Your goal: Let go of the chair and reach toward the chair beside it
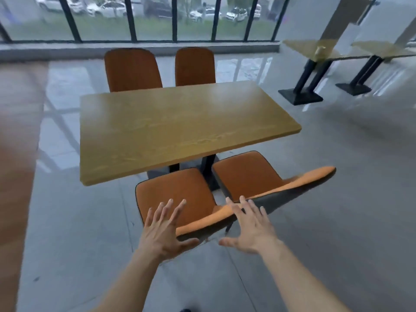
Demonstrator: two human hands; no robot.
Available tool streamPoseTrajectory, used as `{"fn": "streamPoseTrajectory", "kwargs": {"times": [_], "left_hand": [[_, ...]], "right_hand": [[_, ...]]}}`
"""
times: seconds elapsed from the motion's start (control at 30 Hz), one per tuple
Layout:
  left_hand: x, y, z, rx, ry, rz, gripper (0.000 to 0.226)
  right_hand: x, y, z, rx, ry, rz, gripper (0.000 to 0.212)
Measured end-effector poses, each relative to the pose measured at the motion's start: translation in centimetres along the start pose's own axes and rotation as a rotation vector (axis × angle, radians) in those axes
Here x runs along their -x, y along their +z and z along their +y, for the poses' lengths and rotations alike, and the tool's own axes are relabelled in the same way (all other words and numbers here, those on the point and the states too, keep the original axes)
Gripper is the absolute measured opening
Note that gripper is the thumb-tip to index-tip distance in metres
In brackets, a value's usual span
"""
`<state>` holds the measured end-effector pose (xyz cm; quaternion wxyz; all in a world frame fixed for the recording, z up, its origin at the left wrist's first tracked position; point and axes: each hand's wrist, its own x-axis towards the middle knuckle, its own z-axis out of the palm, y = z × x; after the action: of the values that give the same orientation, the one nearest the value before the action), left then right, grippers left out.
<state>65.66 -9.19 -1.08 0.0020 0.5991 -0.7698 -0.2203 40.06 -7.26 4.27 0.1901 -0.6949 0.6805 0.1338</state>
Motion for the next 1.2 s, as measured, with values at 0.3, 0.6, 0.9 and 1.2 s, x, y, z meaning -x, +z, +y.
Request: {"fn": "streamPoseTrajectory", "kwargs": {"times": [0.3, 0.6, 0.9, 1.2], "left_hand": [[-1.7, 3.3, -0.4, 0.031, -0.160, -0.094, 0.117], [-2.4, 5.0, 0.2, 0.046, -0.240, -0.045, 0.063], [-0.3, 6.7, 4.7, 0.039, -0.275, 0.144, 0.055], [-1.2, 7.4, 4.9, -0.004, -0.253, 0.180, 0.054]], "right_hand": [[-7.5, 2.3, 1.9, 0.104, -0.175, -0.125, 0.124], [-12.0, 3.2, 3.4, 0.131, -0.414, -0.019, 0.065], [-11.0, 2.4, 5.0, 0.195, -0.415, -0.128, 0.041], [-11.0, 3.7, 6.1, 0.170, -0.434, 0.023, 0.045]]}}
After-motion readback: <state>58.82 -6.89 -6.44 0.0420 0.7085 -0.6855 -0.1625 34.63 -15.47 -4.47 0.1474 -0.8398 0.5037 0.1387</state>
